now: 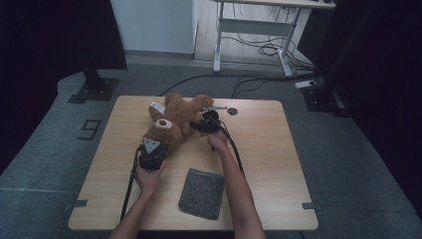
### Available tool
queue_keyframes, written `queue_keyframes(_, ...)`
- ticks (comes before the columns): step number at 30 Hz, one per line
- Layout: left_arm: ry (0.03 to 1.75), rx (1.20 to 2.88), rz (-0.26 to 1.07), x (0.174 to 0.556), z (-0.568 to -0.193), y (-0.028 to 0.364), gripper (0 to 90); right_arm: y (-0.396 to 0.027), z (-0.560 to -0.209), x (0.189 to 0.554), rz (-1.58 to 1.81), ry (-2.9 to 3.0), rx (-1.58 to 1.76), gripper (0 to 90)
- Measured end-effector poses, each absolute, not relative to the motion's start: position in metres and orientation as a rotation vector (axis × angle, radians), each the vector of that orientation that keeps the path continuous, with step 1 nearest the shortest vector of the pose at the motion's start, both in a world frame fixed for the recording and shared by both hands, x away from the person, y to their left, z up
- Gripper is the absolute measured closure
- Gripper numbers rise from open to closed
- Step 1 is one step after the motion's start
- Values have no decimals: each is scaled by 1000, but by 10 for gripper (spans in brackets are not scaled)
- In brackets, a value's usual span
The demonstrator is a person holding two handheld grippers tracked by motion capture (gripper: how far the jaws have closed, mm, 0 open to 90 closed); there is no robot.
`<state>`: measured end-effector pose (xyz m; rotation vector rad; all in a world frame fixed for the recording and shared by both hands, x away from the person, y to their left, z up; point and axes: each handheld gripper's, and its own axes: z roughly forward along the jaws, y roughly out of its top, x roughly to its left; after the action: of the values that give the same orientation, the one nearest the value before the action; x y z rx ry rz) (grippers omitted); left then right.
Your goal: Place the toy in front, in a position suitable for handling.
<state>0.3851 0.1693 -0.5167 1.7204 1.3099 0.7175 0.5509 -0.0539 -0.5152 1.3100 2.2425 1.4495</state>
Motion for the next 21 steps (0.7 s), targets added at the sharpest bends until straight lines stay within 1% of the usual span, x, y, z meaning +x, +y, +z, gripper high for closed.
queue_keyframes(2, 1311, 1716, 721, 385, -516, 170, 807, -53, -510, 547, 1447, 2238, 1281, 726)
queue_keyframes(5, 1315, 1696, 724, 385, -513, 173, 813, -51, -501, 540, 1478, 2206, 1232, 758)
queue_keyframes(6, 1315, 1696, 724, 385, -513, 173, 817, -51, -501, 540, 1478, 2206, 1232, 758)
queue_keyframes(7, 1310, 1680, 722, 384, -509, 176, 821, -50, -490, 534, 1534, 2164, 1180, 769)
queue_keyframes(8, 1310, 1680, 722, 384, -509, 176, 824, -50, -490, 534, 1534, 2164, 1180, 769)
queue_keyframes(9, 1301, 1653, 722, 384, -500, 179, 829, -47, -478, 528, 1567, 2140, 1130, 774)
queue_keyframes(13, 1277, 1628, 730, 385, -484, 181, 836, -42, -459, 519, 1592, 2100, 1063, 783)
queue_keyframes(14, 1277, 1628, 730, 385, -484, 181, 838, -42, -459, 519, 1592, 2100, 1063, 783)
queue_keyframes(15, 1264, 1617, 733, 385, -476, 182, 839, -43, -450, 516, 1614, 2078, 1048, 787)
queue_keyframes(21, 1246, 1597, 717, 383, -467, 181, 844, -58, -435, 508, 1689, 2012, 1057, 794)
